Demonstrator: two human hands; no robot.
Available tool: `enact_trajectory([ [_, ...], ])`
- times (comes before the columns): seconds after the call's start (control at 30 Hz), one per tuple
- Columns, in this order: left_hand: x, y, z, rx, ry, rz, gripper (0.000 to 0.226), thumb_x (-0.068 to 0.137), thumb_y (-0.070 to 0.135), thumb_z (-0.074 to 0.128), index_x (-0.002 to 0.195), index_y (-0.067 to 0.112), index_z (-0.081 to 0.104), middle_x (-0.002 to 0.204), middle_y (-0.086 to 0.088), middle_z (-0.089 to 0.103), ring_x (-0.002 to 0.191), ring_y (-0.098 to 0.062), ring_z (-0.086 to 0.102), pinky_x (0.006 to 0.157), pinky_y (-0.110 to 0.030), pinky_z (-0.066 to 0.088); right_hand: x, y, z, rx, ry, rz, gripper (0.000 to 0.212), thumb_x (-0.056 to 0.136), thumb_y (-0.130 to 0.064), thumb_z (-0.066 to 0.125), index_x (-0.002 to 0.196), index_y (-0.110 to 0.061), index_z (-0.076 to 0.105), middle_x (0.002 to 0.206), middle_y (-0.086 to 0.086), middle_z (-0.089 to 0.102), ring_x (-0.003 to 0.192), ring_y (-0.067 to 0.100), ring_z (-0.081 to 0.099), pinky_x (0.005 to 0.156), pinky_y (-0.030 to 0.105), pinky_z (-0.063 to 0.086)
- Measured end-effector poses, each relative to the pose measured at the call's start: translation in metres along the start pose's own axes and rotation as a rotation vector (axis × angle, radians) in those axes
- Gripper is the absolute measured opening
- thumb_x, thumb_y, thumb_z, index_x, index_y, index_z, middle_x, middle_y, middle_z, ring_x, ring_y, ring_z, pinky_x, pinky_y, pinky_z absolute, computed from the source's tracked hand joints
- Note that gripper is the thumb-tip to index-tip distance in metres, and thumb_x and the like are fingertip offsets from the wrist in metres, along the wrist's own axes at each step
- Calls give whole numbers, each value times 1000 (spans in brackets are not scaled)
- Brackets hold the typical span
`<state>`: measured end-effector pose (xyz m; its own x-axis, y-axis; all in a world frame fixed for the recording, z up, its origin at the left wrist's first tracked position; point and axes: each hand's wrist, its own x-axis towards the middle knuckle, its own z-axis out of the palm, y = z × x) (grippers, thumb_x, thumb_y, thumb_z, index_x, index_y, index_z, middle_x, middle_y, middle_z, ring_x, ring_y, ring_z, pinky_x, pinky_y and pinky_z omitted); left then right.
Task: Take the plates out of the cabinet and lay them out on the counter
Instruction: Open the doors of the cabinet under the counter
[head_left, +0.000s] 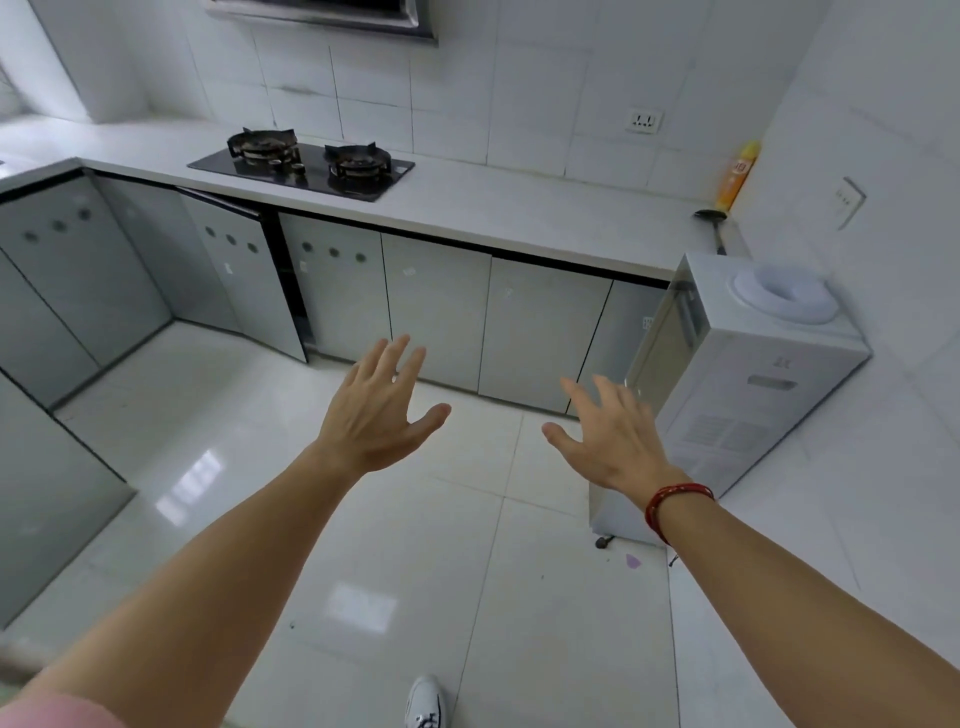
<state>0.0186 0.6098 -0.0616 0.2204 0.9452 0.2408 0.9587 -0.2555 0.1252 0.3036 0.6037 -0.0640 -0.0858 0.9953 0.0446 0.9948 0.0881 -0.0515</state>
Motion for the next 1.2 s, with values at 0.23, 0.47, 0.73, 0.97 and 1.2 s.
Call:
enact_trajectory([
  [0.23,94,-47,23,-20,-39,39,82,88,68,32,150,15,28,159,-11,25,148,-32,19,115,-46,26,100,-10,4,-44,-20,50,72,92,-67,31,154,-30,22,152,14,33,138,31,31,108,47,31],
  [0.47,164,-78,37,-51,-49,53,85,87,69,27,152,15,25,160,-10,23,148,-31,17,116,-47,25,172,-12,7,-28,-30,80,71,92,-65,32,153,-28,24,155,16,30,140,32,31,109,49,30],
  [0.73,235,-96,69,-27,-81,18,86,85,71,24,152,17,24,161,-9,23,149,-31,16,116,-46,24,266,-2,25,2,-36,45,70,93,-63,32,154,-30,22,153,17,30,139,32,30,109,48,28],
  [0.97,340,-96,103,9,-120,27,86,88,71,24,153,16,22,162,-9,20,149,-30,15,117,-44,23,362,39,38,26,-68,67,70,93,-63,34,153,-28,24,155,19,28,141,33,28,110,49,27],
  [1.2,421,-93,120,15,-147,2,87,87,71,23,153,16,22,161,-9,19,149,-30,15,117,-46,24,443,72,39,34,-114,53,70,94,-61,35,155,-28,21,157,19,26,140,33,29,111,48,26],
])
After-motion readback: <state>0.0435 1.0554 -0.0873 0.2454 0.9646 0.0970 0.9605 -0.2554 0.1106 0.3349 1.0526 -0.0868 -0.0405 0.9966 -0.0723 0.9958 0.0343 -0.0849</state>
